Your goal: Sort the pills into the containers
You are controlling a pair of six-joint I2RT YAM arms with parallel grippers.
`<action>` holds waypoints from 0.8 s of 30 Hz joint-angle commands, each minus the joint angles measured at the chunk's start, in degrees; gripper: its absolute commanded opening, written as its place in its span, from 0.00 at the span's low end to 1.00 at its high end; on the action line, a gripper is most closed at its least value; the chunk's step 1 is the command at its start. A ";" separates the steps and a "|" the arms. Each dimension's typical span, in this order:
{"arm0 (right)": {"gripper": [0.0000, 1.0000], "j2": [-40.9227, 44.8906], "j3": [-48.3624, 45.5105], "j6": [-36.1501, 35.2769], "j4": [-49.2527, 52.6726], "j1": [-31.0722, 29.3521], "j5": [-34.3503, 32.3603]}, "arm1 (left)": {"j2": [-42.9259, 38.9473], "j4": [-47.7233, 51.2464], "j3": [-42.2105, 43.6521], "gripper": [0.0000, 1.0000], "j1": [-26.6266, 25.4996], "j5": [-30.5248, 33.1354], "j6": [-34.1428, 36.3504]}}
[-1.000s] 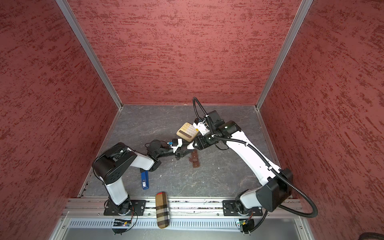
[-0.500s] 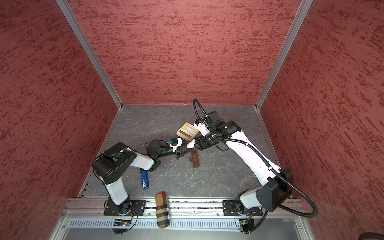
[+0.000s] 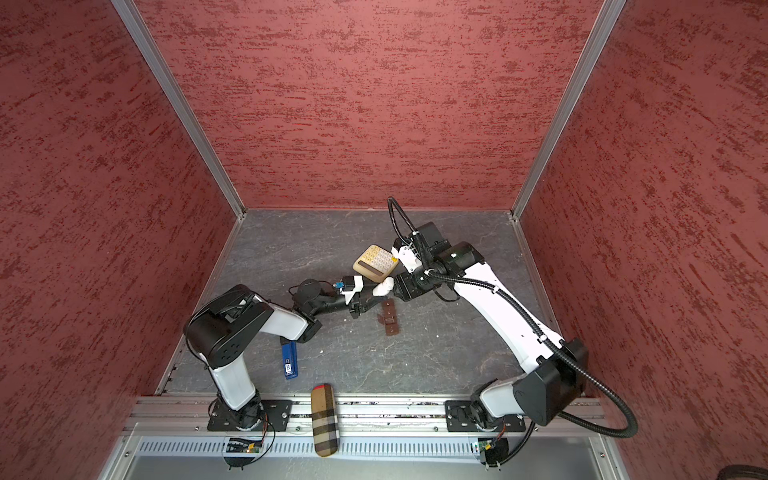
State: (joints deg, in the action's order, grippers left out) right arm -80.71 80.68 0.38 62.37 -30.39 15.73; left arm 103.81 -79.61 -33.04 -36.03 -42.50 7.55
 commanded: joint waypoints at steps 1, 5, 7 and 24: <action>0.62 2.08 -0.62 -1.79 0.64 0.76 -2.04 | -1.07 -1.33 0.59 0.00 0.26 -0.21 0.40; 0.62 2.73 -1.22 -1.92 1.00 1.34 -2.78 | -1.33 -1.33 0.63 0.00 0.28 -0.21 0.42; 0.63 3.26 -1.32 -1.92 1.12 1.56 -2.56 | -1.33 -1.29 0.64 0.00 0.26 -0.08 0.39; 0.49 1.32 8.24 28.92 -3.04 3.26 7.21 | 1.35 -1.33 -0.01 0.00 -3.97 24.59 18.02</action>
State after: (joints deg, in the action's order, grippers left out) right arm -78.81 87.59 19.92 62.35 -27.68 20.56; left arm 103.98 -79.77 -32.21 -39.24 -24.69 19.97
